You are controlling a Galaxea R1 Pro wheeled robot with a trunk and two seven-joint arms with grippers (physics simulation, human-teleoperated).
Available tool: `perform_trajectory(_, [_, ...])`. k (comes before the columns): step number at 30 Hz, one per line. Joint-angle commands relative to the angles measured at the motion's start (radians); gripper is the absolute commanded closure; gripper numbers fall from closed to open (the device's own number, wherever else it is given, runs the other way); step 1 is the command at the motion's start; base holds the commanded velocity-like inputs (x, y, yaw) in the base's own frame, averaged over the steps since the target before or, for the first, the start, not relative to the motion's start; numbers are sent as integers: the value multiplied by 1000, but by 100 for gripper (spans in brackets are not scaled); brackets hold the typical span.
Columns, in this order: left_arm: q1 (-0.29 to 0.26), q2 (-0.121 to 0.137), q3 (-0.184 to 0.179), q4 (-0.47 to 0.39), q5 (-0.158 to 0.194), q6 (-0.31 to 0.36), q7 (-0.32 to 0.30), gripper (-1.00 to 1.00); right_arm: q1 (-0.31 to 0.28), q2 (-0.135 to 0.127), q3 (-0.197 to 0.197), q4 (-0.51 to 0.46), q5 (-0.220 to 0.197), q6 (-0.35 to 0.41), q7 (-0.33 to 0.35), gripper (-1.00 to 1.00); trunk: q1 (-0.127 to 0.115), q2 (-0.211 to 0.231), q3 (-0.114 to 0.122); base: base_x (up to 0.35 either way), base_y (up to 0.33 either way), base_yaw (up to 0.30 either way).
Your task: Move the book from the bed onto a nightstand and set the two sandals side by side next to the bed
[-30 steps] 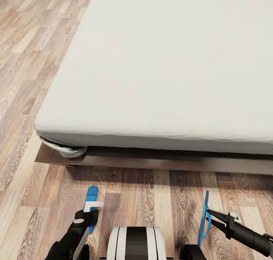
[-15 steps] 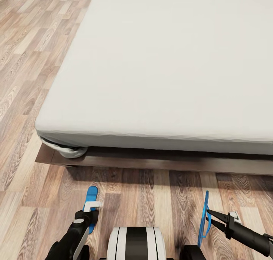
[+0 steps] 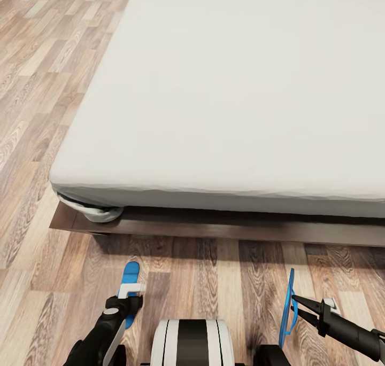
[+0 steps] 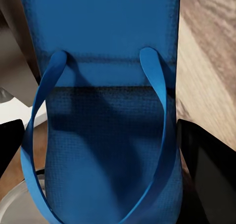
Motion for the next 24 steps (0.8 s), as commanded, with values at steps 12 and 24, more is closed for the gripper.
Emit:
perform_trajectory(12, [0, -2, 2, -2, -5, 6, 1, -100, 0, 0, -1, 0, -1, 11, 2, 100, 0, 0, -1, 0, 0, 0])
perform_trajectory(24, [0, -2, 1, -2, -5, 6, 0, -100, 0, 0, -1, 0, -1, 10, 1, 100, -6, 3, 46, 0, 0, 0])
